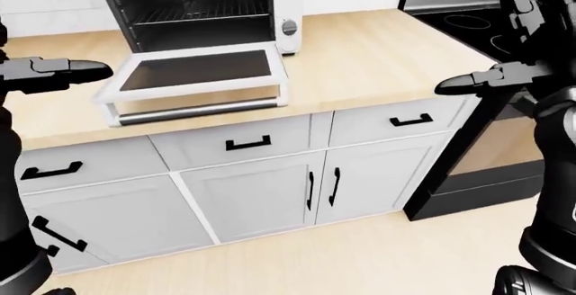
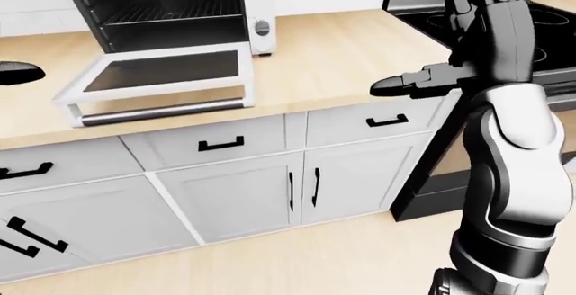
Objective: Close the toaster oven door.
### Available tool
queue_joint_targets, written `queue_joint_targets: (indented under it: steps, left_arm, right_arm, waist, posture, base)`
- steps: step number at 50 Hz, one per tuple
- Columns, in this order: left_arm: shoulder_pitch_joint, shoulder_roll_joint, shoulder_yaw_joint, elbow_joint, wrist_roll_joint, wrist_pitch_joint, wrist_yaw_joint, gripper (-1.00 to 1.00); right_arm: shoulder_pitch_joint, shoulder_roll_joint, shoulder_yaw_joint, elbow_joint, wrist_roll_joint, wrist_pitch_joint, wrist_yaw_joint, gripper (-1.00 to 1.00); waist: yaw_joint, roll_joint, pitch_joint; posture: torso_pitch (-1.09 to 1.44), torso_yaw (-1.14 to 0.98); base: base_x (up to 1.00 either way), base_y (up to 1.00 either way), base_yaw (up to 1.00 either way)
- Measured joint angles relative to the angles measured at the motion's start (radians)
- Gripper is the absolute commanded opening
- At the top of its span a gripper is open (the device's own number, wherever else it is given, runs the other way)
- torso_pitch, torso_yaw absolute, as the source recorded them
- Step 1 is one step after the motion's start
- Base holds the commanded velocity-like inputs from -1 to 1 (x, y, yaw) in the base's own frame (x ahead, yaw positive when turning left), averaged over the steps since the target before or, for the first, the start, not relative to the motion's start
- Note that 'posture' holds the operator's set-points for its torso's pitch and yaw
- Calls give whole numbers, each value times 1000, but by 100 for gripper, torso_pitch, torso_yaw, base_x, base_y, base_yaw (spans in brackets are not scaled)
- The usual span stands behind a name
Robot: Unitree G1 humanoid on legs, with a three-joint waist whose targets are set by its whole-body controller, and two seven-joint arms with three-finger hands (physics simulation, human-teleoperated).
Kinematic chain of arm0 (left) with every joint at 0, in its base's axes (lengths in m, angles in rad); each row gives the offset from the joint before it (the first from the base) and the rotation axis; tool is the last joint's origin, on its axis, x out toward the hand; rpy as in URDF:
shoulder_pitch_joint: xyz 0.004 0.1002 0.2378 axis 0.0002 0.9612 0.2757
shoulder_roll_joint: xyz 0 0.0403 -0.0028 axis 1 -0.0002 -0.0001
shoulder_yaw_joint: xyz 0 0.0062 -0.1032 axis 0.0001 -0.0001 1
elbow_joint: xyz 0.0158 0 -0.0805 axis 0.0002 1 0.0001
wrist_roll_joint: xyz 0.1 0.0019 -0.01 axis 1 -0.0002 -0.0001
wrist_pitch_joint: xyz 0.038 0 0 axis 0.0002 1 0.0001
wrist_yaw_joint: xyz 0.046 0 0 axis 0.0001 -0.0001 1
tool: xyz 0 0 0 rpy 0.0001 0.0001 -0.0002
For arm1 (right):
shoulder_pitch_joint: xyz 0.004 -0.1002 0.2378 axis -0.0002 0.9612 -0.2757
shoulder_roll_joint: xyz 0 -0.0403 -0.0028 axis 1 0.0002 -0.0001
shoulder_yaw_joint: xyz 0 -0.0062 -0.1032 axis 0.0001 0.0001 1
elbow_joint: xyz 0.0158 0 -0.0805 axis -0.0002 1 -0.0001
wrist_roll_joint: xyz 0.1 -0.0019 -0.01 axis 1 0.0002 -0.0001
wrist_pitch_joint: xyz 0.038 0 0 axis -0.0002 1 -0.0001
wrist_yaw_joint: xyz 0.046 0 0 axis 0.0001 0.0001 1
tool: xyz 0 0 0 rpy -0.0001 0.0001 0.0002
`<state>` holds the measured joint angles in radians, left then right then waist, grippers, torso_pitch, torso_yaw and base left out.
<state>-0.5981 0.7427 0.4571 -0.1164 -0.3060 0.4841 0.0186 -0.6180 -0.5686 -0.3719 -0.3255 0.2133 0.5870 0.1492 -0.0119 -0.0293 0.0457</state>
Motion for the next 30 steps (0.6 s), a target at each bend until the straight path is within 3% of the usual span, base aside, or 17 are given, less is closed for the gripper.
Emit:
queue_joint_targets:
  steps: [3, 5, 7, 12, 20, 22, 26, 30]
  left_arm:
    - [-7, 7, 11, -4, 1, 0, 1, 100]
    - [-11, 10, 17, -13, 2, -7, 4, 100]
    - [-14, 13, 19, -18, 3, -11, 6, 100]
    - [0, 12, 32, 7, 8, -1, 13, 100]
    - [-7, 16, 28, -8, 6, -6, 10, 100]
    - [-3, 6, 23, -11, 5, -10, 9, 100]
    - [5, 1, 4, -2, -1, 0, 0, 100]
    - [-4, 11, 20, -11, 1, -5, 3, 100]
  right_arm:
    - [-10, -5, 1, -10, 1, 2, 1, 100]
    - [-11, -7, -3, -20, 2, -5, 2, 100]
    - [-15, -8, -3, -21, 2, -8, 2, 100]
    - [-5, 6, 27, -19, 14, 8, 12, 100]
    - [-25, -7, 2, -32, 17, 4, 0, 100]
    - [-20, -10, -5, -29, 18, 1, -3, 100]
    - [-6, -6, -3, -3, 14, 15, -8, 100]
    - [-16, -11, -4, -20, 15, 10, -7, 100]
  waist:
    - [1, 27, 3]
    - [-3, 58, 7]
    - [-5, 103, -1]
    - [18, 91, 5]
    - [20, -12, 4]
    - [7, 0, 7]
    - [0, -3, -2]
    - [0, 43, 5]
  posture:
    - [0, 0]
    - [0, 0]
    - [0, 0]
    - [0, 0]
    - [0, 0]
    - [0, 0]
    - [0, 0]
    - [0, 0]
  base:
    - [15, 23, 0]
    - [14, 22, 0]
    - [15, 22, 0]
    - [14, 23, 0]
    - [14, 23, 0]
    - [12, 23, 0]
    - [12, 24, 0]
    - [12, 24, 0]
